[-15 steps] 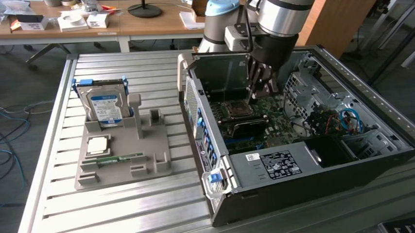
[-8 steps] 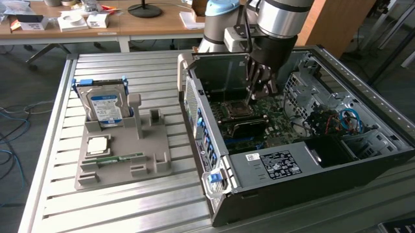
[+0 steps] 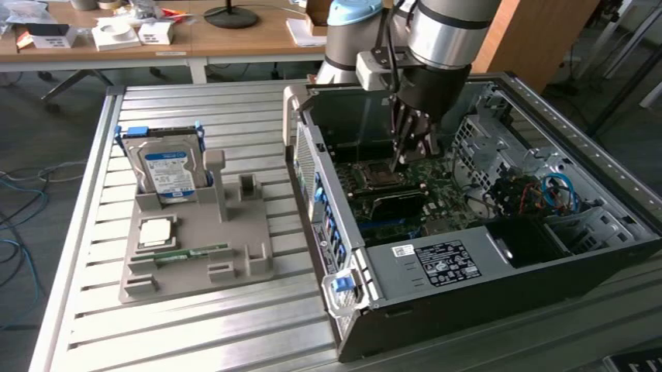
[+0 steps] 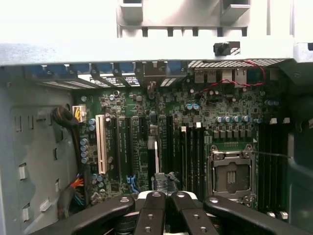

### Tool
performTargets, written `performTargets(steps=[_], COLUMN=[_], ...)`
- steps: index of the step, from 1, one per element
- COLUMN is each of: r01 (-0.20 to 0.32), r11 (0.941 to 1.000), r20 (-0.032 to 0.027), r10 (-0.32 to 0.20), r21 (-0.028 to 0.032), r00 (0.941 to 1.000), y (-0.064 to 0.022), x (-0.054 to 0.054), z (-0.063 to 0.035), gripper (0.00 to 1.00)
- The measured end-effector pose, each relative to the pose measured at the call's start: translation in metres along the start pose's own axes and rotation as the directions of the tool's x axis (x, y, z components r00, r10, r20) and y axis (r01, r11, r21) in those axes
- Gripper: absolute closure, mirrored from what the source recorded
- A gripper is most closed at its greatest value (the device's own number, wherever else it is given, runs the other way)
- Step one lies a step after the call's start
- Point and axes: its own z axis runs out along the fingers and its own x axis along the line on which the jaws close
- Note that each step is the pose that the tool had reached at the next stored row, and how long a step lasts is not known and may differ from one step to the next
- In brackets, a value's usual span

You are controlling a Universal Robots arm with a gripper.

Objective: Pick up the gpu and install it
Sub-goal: 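Press down on the gpu until it lock into place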

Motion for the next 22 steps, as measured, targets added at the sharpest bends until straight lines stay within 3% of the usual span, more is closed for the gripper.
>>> performTargets(steps=[13, 22], r01=[-0.011, -0.012], r11=[0.9999, 0.9999], r20=[0.0, -0.0055], r10=[0.011, 0.012], r21=[0.0005, 0.0009], r00=[0.9999, 0.9999], y=[0.004, 0.0092], x=[-0.003, -0.002], z=[0.0082, 0.0182], gripper=[0.89, 0.89])
